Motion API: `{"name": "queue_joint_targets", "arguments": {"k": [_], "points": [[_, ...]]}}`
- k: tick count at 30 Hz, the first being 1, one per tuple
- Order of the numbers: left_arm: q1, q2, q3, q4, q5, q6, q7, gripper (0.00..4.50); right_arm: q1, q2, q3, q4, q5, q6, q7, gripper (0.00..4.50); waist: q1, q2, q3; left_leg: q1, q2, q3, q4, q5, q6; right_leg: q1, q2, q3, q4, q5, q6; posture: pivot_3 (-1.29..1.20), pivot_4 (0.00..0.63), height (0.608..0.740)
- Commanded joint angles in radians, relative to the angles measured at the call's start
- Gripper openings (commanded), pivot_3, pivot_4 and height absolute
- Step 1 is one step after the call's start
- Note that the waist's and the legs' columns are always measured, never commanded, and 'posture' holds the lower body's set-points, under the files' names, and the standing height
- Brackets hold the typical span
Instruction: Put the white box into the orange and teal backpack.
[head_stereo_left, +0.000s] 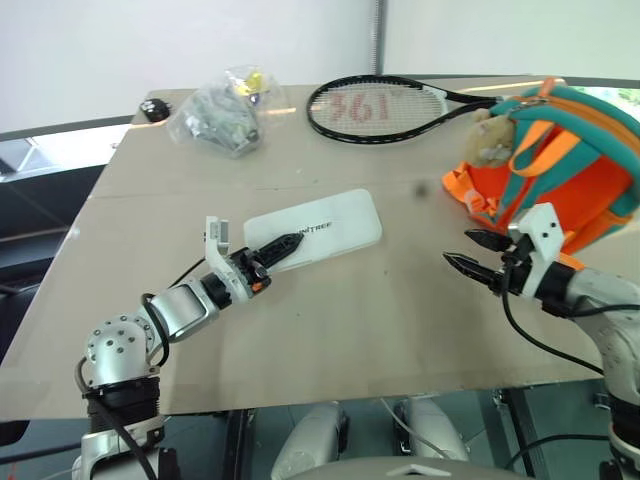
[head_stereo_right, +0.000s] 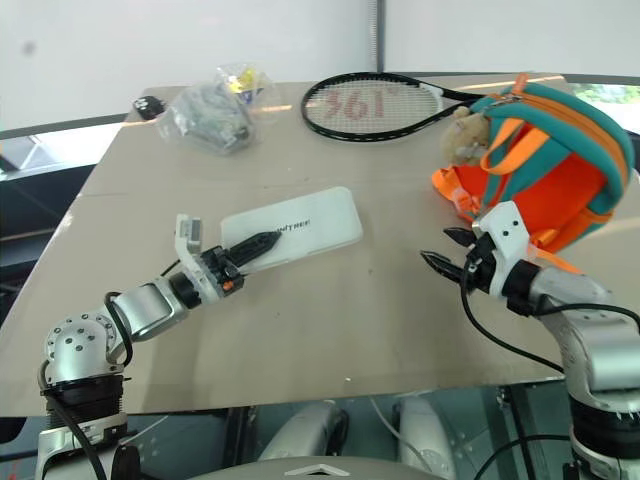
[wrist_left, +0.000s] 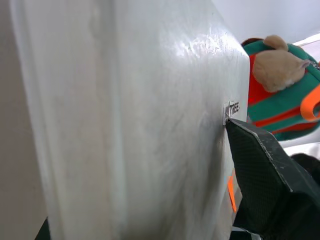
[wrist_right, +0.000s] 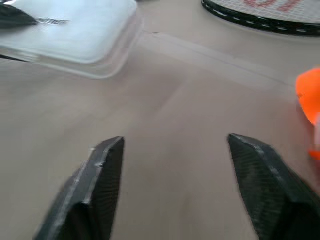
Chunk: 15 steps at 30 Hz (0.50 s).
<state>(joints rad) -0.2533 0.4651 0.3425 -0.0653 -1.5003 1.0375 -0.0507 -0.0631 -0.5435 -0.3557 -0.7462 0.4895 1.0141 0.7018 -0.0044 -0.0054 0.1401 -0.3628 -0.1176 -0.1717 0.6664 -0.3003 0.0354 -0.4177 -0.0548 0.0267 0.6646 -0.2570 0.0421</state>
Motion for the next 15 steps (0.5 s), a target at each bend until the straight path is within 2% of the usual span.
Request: {"name": "queue_joint_targets", "arguments": {"k": [1, 7, 10, 15], "points": [[-0.050, 0.000, 0.005, -0.010, 0.031, -0.032, -0.030, 2.56, -0.046, 0.034, -0.126, -0.067, 0.042, 0.134, -0.154, 4.12, -0.003, 0.000, 0.000, 0.001, 0.000, 0.001, 0.001, 0.000, 0.000, 0.000, 0.000, 0.001, 0.001, 0.000, 0.000, 0.00, 0.150, 0.739], [-0.094, 0.002, -0.021, 0.004, 0.091, -0.021, -0.082, 2.56, -0.204, 0.076, -0.134, 0.086, -0.035, 0.166, -0.370, 4.12, 0.002, 0.000, 0.000, 0.001, -0.001, 0.003, 0.001, 0.000, 0.000, 0.000, 0.000, 0.002, 0.000, 0.001, 0.001, 0.00, 0.150, 0.739], [-0.092, 0.003, -0.022, -0.015, 0.110, -0.025, -0.094, 2.56, -0.302, 0.087, -0.075, 0.226, -0.100, 0.095, -0.445, 4.12, 0.000, 0.000, 0.000, 0.000, -0.001, 0.002, 0.000, 0.000, 0.000, -0.002, 0.000, 0.002, 0.000, 0.001, 0.001, 0.00, 0.150, 0.739], [-0.052, -0.001, 0.001, -0.083, 0.109, -0.036, -0.077, 2.56, -0.441, 0.110, 0.014, 0.446, -0.175, -0.110, -0.473, 4.12, -0.011, 0.000, 0.000, -0.001, -0.001, 0.003, -0.001, 0.000, 0.000, -0.003, 0.000, 0.003, 0.000, 0.001, 0.001, 0.00, 0.150, 0.739]]}}
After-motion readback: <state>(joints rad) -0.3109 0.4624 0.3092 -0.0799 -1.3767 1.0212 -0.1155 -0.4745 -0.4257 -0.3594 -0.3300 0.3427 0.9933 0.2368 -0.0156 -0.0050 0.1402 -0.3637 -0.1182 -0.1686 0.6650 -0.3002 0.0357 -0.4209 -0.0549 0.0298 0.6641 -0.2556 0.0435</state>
